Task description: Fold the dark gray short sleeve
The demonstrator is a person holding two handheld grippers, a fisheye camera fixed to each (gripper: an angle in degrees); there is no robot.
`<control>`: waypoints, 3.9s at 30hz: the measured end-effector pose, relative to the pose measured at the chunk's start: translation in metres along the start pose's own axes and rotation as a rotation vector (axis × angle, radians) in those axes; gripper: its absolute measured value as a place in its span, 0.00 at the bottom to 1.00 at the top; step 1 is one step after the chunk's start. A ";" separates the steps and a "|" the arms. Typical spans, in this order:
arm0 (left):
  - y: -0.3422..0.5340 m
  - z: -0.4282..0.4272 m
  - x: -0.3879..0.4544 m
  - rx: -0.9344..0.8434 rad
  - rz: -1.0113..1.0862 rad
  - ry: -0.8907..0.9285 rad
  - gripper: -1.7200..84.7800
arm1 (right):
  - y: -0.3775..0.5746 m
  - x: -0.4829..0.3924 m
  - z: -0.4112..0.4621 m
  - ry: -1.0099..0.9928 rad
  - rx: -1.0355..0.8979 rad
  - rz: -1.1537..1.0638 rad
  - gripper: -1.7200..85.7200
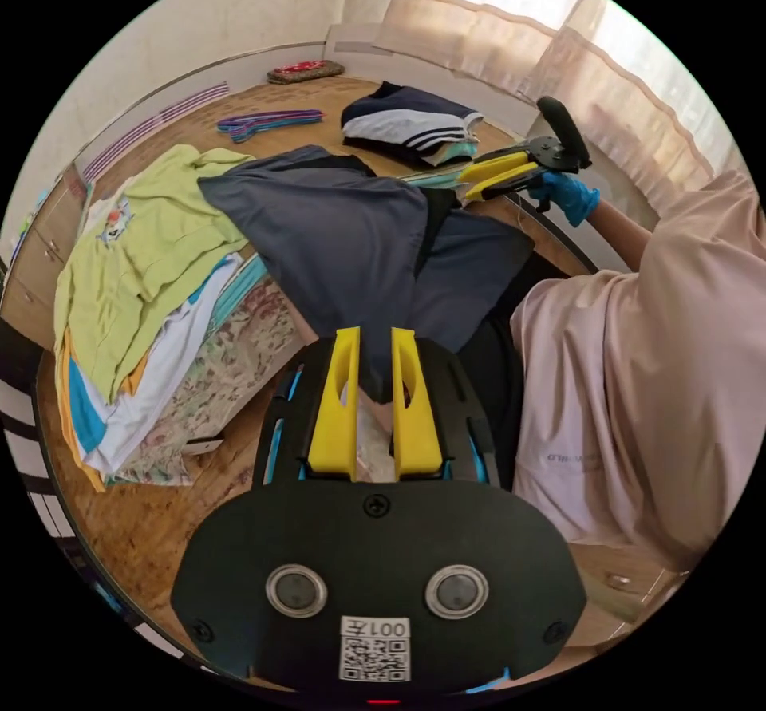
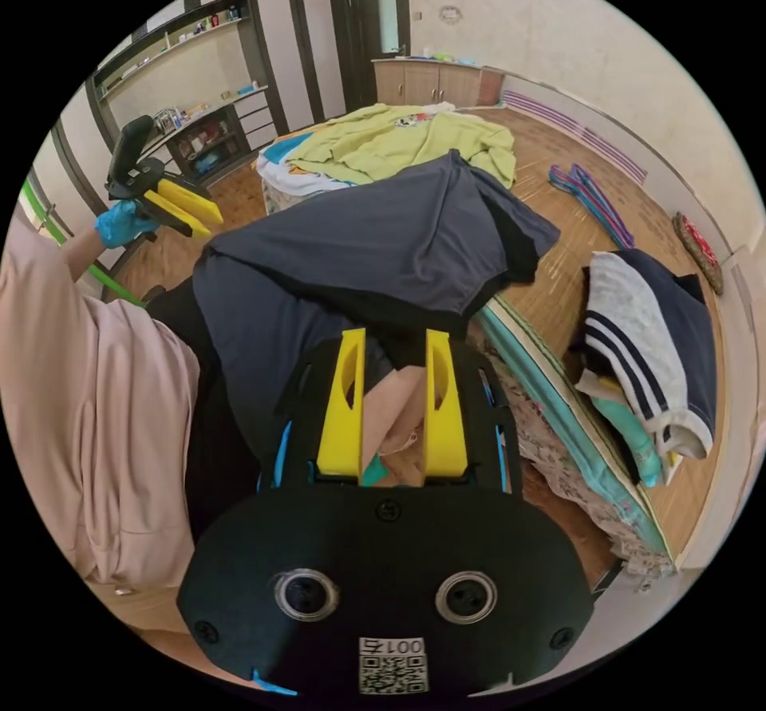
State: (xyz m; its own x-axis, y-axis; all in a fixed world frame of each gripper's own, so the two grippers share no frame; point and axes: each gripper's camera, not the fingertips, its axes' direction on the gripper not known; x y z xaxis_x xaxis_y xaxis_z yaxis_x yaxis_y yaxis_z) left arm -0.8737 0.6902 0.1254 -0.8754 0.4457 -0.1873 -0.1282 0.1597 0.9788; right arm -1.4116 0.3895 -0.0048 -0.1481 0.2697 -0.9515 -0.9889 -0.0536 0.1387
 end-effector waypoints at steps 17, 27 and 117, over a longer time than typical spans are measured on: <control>0.006 -0.008 0.021 -0.011 0.077 -0.112 0.00 | -0.014 -0.021 -0.016 -0.031 0.013 -0.092 0.04; 0.012 0.012 0.023 -0.094 0.030 -0.077 0.01 | -0.013 -0.039 -0.020 -0.022 -0.062 -0.125 0.07; -0.044 -0.048 -0.078 0.208 0.120 0.254 0.03 | -0.056 0.022 0.007 -0.106 0.024 -0.187 0.15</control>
State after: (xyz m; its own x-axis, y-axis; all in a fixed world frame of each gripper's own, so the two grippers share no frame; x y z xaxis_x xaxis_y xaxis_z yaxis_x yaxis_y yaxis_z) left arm -0.8216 0.6062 0.1008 -0.9699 0.2428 -0.0198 0.0575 0.3071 0.9499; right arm -1.3596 0.4053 -0.0311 0.0389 0.3726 -0.9272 -0.9991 0.0294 -0.0301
